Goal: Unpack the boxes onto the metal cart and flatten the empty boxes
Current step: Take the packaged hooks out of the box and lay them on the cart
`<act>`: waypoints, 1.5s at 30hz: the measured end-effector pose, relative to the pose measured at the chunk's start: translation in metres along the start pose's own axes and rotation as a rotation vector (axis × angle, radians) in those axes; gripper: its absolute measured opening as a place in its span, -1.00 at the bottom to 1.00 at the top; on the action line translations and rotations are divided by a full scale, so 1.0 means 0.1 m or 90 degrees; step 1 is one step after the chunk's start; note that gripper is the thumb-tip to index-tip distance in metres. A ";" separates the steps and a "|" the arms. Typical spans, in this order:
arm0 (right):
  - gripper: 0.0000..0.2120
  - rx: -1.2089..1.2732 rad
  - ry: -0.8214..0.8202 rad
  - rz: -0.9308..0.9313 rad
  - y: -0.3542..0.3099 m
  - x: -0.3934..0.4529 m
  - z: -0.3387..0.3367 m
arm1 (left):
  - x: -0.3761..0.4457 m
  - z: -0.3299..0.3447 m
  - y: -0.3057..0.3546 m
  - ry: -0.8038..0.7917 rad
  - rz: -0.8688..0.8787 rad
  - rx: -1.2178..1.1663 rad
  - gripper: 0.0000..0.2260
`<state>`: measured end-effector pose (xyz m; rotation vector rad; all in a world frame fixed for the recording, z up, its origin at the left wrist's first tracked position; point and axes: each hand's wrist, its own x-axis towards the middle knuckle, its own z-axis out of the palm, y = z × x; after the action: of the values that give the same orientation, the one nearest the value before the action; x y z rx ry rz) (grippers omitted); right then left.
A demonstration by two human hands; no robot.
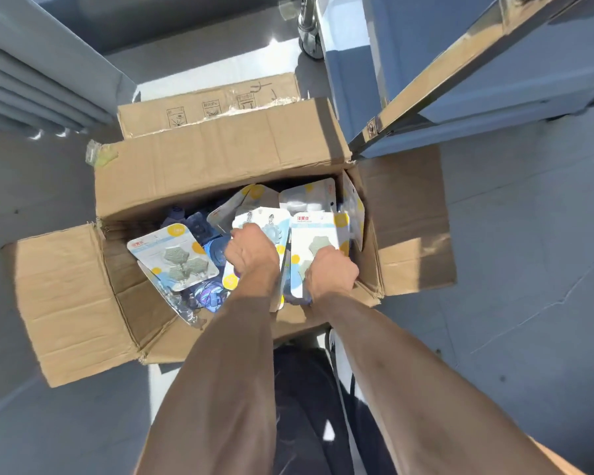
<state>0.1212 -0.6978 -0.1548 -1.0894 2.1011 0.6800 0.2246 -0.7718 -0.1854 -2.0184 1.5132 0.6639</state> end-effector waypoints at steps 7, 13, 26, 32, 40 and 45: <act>-0.78 0.039 0.023 0.030 -0.07 -0.20 -0.49 | -0.20 -0.39 -0.04 -0.026 0.055 0.070 -0.74; -0.78 0.079 0.059 0.023 0.07 -0.93 -1.60 | -1.02 -1.48 -0.08 0.011 0.116 0.063 -0.77; -0.77 0.298 0.126 0.114 2.06 -2.99 -3.74 | -3.64 -3.56 0.74 0.073 0.234 0.090 -0.76; -0.71 0.309 0.172 0.125 3.22 -3.09 -4.38 | -4.47 -3.82 1.72 0.113 0.306 0.027 -0.78; -0.67 0.323 0.206 0.104 4.78 -2.46 -5.12 | -5.09 -3.86 3.36 0.103 0.298 -0.016 -0.72; -0.69 0.318 0.213 0.086 5.20 -1.95 -5.44 | -5.05 -3.84 4.08 0.105 0.292 -0.013 -0.75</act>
<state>-0.4076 -0.7112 0.4144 -0.8228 2.4609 0.0108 -0.2691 -0.7679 0.3848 -1.7850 2.1053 0.6977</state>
